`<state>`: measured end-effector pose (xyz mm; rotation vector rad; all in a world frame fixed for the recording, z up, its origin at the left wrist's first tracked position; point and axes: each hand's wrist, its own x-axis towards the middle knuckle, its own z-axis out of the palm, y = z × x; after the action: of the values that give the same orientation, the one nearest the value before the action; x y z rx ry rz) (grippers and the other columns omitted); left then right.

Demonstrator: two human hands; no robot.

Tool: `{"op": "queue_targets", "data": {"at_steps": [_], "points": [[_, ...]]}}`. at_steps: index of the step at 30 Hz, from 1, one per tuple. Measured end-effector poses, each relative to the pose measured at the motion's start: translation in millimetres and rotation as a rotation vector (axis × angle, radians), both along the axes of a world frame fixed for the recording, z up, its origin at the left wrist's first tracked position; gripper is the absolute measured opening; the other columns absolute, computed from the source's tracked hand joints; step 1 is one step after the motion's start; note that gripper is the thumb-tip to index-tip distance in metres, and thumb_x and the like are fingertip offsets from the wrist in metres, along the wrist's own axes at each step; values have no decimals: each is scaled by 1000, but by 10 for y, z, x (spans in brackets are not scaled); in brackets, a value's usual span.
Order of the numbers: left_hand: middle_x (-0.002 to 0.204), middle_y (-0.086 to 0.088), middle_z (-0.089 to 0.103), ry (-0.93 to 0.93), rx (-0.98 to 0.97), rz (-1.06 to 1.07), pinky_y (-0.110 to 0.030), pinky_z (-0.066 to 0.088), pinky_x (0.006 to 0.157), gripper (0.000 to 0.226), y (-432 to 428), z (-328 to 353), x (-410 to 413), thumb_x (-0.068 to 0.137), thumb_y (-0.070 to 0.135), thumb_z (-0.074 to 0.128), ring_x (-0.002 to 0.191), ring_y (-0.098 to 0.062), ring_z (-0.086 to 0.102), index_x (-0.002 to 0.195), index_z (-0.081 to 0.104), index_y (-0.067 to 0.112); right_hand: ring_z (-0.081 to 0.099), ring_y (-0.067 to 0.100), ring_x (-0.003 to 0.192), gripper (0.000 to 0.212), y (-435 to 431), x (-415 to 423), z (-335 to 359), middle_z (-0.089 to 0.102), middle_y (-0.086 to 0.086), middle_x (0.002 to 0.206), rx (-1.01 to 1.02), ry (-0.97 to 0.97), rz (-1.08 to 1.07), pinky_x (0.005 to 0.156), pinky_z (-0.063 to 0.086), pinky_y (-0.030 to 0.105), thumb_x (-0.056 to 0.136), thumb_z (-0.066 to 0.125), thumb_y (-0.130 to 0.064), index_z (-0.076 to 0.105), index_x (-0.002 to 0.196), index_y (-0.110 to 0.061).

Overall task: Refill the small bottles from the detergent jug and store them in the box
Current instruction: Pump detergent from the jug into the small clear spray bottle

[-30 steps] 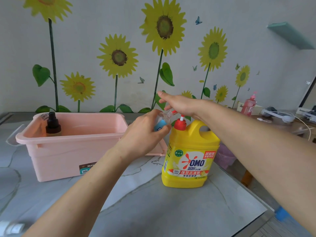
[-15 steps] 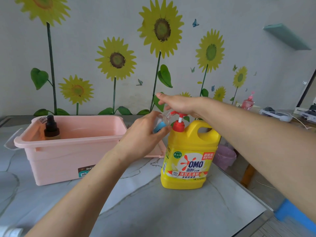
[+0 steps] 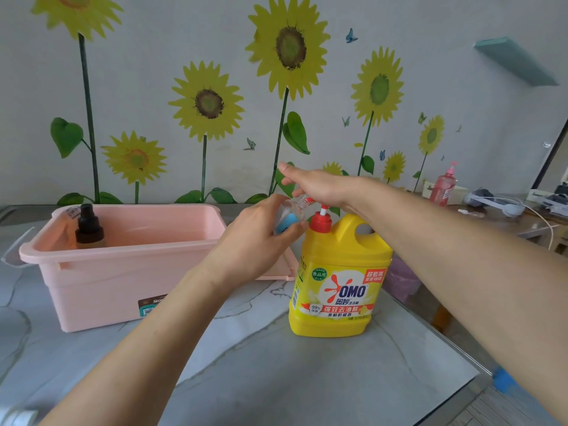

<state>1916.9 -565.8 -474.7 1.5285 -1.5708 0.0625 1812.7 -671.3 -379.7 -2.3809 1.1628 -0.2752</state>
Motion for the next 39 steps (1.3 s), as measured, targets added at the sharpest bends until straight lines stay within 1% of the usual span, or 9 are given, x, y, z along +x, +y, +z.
{"op": "queue_targets", "data": {"at_steps": [2, 7, 12, 16, 19, 25, 29, 35, 39], "points": [[102, 5, 61, -9, 8, 6, -34, 41, 68, 46, 0, -6, 5, 95, 53, 56, 84, -17, 56, 131, 52, 24, 32, 27, 146, 74, 12, 5, 2, 34, 6, 160, -2, 34, 6, 117, 21, 45, 98, 16, -70, 35, 154, -25], [107, 3, 63, -8, 7, 5, -35, 43, 68, 46, 0, -3, 4, 94, 55, 55, 85, -18, 58, 130, 52, 25, 30, 27, 147, 74, -10, -2, 49, 33, 6, 160, 7, -6, -5, 118, 19, 47, 97, 16, -71, 35, 154, -28], [118, 1, 64, -14, 27, -1, -40, 50, 79, 49, 8, -4, -6, 95, 54, 55, 96, -19, 60, 133, 51, 24, 28, 27, 148, 76, -9, -1, -46, 31, 6, 161, 7, -23, -11, 120, 19, 47, 97, 16, -71, 29, 157, -27], [109, 3, 63, -14, 21, 0, -35, 45, 69, 49, 13, 14, -39, 95, 54, 55, 85, -18, 58, 132, 52, 22, 27, 28, 148, 77, -23, -11, 54, 31, 6, 161, -3, -9, -18, 120, 20, 49, 96, 16, -72, 31, 156, -27], [108, 3, 64, -12, 12, 7, -38, 48, 72, 47, 16, 14, -22, 94, 54, 55, 87, -18, 59, 129, 53, 22, 29, 27, 148, 74, -20, -1, -8, 33, 8, 160, -8, -52, -1, 118, 20, 43, 99, 16, -68, 31, 156, -23], [113, 2, 65, -8, 25, 0, -41, 51, 76, 47, 31, 17, -34, 95, 53, 55, 93, -18, 60, 130, 53, 22, 24, 27, 150, 76, -25, 10, 46, 27, 6, 163, -18, 50, -17, 119, 18, 47, 96, 15, -72, 26, 157, -28], [112, 3, 64, -6, 16, 6, -39, 50, 74, 46, 30, 28, -26, 94, 54, 56, 90, -18, 59, 128, 54, 22, 25, 26, 149, 73, -45, -10, 0, 30, 7, 162, -10, -56, 2, 119, 18, 44, 99, 16, -67, 28, 157, -25], [112, 2, 65, -16, 34, 16, -38, 48, 73, 47, 33, 23, -26, 94, 54, 55, 90, -19, 59, 130, 53, 24, 23, 28, 150, 78, -61, 6, 28, 27, 6, 163, -7, 21, -28, 121, 19, 49, 95, 16, -74, 26, 157, -28], [111, 3, 64, -9, 27, 12, -40, 50, 75, 46, 34, 36, -23, 94, 54, 55, 90, -19, 59, 127, 54, 22, 26, 27, 149, 75, -84, 18, 12, 31, 8, 161, -14, -46, -16, 119, 18, 46, 98, 17, -70, 28, 157, -25]]}}
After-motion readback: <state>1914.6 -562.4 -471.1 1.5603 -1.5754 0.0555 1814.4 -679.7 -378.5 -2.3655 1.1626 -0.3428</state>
